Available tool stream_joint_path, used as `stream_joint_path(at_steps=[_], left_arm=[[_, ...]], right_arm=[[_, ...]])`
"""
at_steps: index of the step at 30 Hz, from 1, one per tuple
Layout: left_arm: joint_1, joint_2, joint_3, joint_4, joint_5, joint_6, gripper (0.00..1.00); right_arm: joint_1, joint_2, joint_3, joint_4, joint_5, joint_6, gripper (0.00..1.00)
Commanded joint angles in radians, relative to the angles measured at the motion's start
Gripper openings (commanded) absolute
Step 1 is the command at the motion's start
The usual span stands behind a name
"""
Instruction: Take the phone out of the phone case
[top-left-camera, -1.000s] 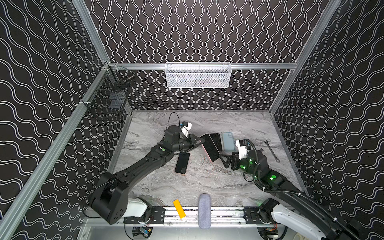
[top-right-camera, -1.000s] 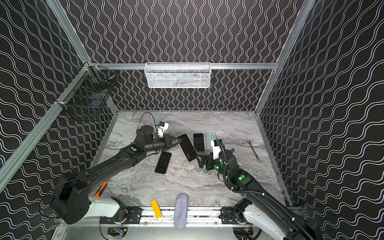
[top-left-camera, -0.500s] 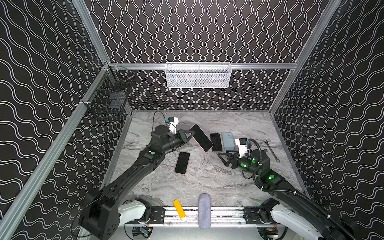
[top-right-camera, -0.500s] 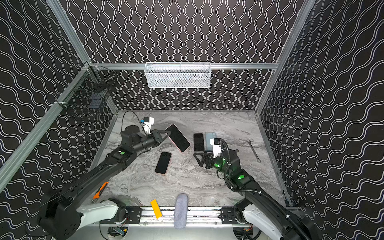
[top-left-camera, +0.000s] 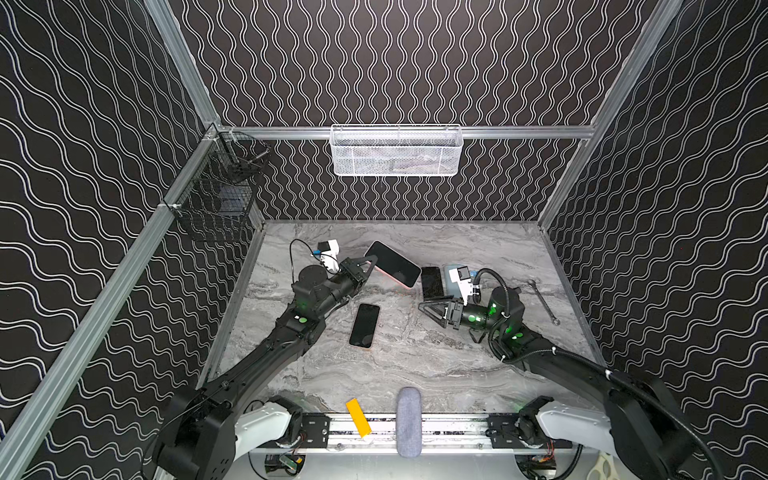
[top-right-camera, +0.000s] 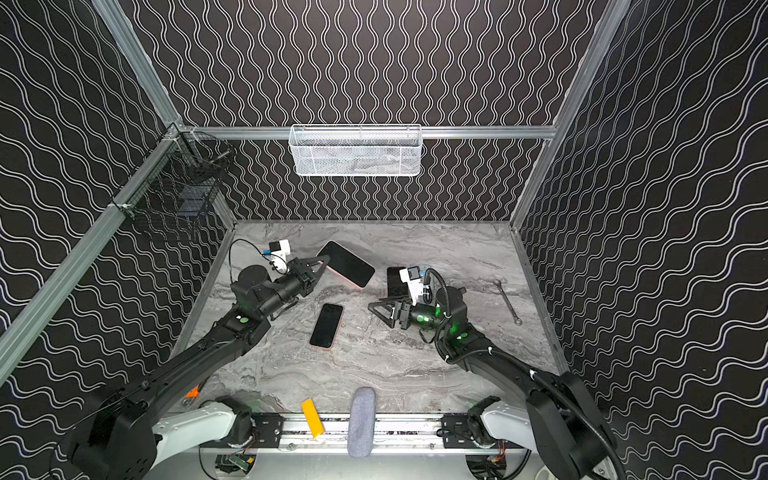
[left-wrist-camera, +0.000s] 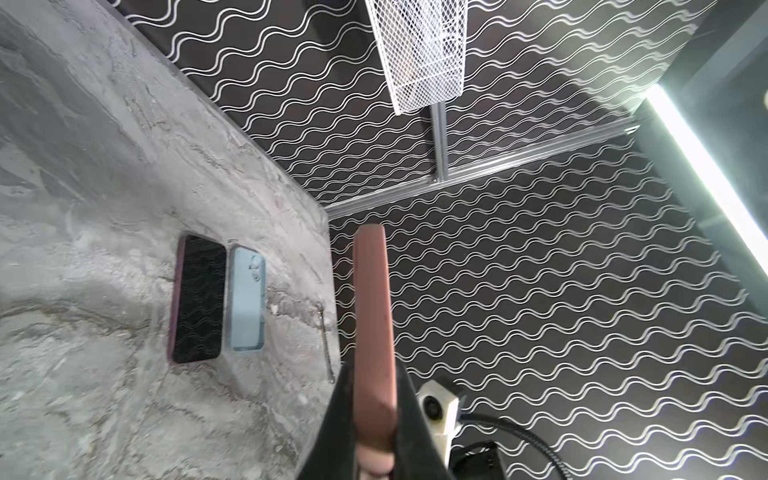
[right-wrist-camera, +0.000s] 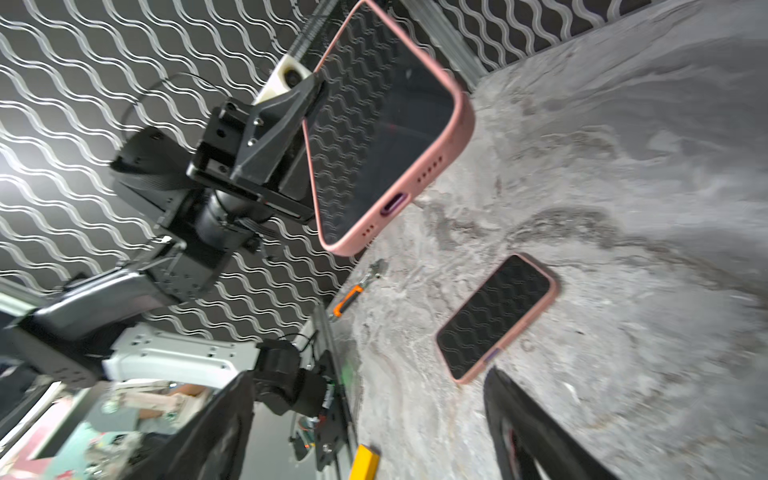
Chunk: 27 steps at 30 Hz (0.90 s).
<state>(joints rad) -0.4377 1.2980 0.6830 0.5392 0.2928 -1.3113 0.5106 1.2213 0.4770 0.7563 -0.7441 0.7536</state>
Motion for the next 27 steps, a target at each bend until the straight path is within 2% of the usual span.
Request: stream_joint_path(at_steps=[1,4,8,27], left_arm=[[0.001,-0.006,-0.007,0.146,-0.015,-0.043,0.00],[0.000,-0.014,-0.024,0.147,-0.018,-0.051,0.00],[-0.002,-0.012,-0.040,0.150,-0.017,-0.054,0.00],[-0.016,0.018,-0.029,0.177,-0.009,-0.064,0.00]], right_arm=[[0.002,0.066,-0.003,0.316,-0.056,0.169,0.82],[0.003,0.118,0.008,0.428,-0.053,0.241,0.76],[0.008,0.160,0.027,0.493,-0.052,0.280,0.72],[0.040,0.227,0.087,0.468,-0.005,0.268,0.59]])
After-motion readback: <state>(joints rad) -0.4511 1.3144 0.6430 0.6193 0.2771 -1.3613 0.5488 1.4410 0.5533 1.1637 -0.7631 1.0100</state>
